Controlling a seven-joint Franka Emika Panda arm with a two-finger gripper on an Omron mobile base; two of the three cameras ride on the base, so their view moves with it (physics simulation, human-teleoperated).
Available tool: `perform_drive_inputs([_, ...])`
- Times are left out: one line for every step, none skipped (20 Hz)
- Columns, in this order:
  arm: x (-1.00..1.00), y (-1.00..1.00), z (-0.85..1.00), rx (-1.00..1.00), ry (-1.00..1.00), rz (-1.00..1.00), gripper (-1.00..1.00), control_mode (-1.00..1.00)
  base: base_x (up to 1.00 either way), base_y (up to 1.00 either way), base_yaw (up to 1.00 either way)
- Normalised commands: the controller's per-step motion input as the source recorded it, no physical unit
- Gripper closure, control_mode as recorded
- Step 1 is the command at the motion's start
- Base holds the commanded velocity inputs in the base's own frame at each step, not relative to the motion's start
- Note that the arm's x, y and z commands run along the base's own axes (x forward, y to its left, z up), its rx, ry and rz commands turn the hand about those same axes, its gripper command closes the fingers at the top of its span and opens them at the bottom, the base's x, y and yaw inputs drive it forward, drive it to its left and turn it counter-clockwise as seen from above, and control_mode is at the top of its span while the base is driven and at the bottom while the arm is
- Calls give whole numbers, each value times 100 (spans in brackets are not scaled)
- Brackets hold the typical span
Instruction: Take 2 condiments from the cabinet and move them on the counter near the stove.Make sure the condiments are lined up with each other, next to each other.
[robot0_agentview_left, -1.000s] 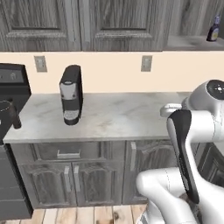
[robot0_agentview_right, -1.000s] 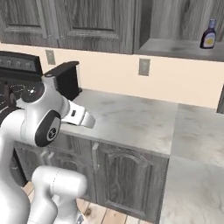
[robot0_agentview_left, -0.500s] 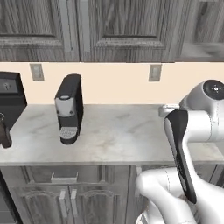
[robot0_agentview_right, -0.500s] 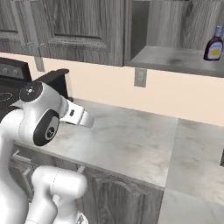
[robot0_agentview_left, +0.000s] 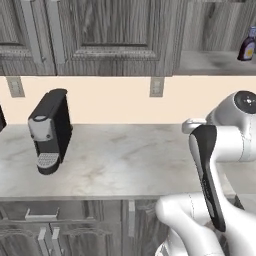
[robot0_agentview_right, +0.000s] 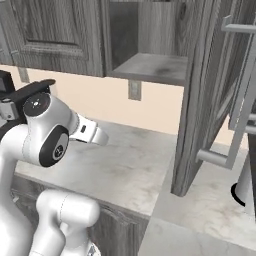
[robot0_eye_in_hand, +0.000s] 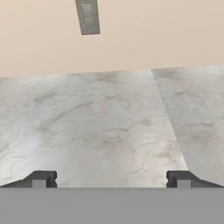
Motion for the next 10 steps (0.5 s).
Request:
perform_drive_inputs([0,0,0,0,0,0,-100,100,69,-21,0])
perform_drive_inputs([0,0,0,0,0,0,-100,100,81,-9,0])
perform_drive_inputs([0,0,0,0,0,0,-100,100,88,-2,1])
perform_drive_inputs([0,0,0,0,0,0,-100,100,89,-2,1])
perform_drive_inputs([0,0,0,0,0,0,-100,100,89,-5,1])
perform_drive_inputs([0,0,0,0,0,0,-100,100,84,-14,0])
perform_drive_inputs([0,0,0,0,0,0,-100,100,75,-26,0])
perform_drive_inputs([0,0,0,0,0,0,-100,100,67,-39,0])
perform_drive_inputs([0,0,0,0,0,0,-100,100,59,-46,0])
perform_drive_inputs([0,0,0,0,0,0,-100,100,54,-54,0])
